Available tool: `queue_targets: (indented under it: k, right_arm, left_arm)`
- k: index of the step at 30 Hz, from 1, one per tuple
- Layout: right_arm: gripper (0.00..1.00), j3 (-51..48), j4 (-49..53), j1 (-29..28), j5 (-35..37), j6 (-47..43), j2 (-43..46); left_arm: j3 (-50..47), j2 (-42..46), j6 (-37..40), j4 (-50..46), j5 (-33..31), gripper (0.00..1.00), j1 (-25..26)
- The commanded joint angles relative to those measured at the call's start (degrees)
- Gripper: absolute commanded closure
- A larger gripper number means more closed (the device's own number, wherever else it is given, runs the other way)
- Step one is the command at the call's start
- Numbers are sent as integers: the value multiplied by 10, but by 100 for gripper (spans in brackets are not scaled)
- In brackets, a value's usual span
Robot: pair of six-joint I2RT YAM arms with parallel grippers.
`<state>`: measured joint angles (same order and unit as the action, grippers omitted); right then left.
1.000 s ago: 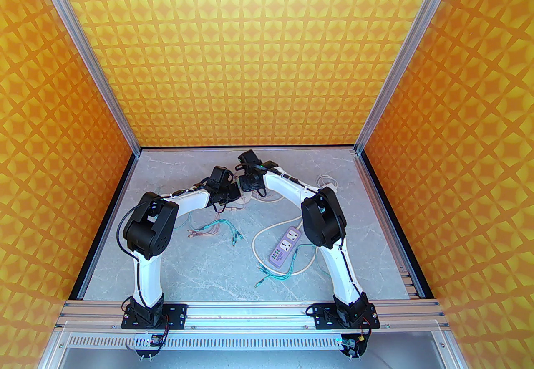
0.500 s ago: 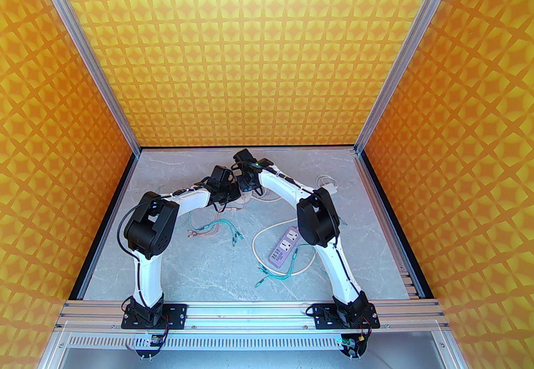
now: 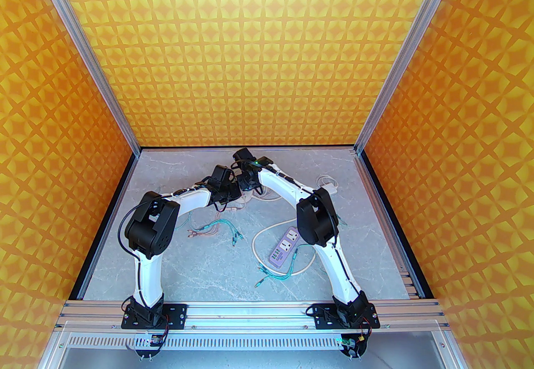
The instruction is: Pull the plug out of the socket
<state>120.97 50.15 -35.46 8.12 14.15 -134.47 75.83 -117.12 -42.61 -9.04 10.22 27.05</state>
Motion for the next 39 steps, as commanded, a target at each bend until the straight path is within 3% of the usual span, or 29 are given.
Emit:
queue_targets:
  k: [1,5,11,14,17,22,32,35,39]
  right_arm:
    - [78,-29,-21,5,-114,16,38]
    - [78,-60,-37,23,-114,20,59]
    - [77,16,10,-51,-81,7,21]
    - [77,40,22,-61,-82,5,4]
    - [78,24,22,-45,-55,-9,16]
    - [78,-61,-34,21,-107,19,57]
    - [77,75,49,-77,-81,14,-9]
    - [77,73,54,-70,-51,-1,2]
    - [77,19,30,-21,-79,11,33]
  left_arm:
    - [-39,-82,12,-103,-11,100,20]
    - [-34,-85,13,-103,-10,100,20]
    - [-22,-94,13,-111,-9,100,23]
    - [-24,-94,13,-111,-9,100,23]
    - [-30,-92,13,-109,-8,100,23]
    - [-30,-94,12,-104,-7,100,24]
    - [-17,-104,13,-110,-5,100,28]
    - [-22,-103,13,-108,-5,100,28]
    - [-22,-102,13,-107,-5,100,29]
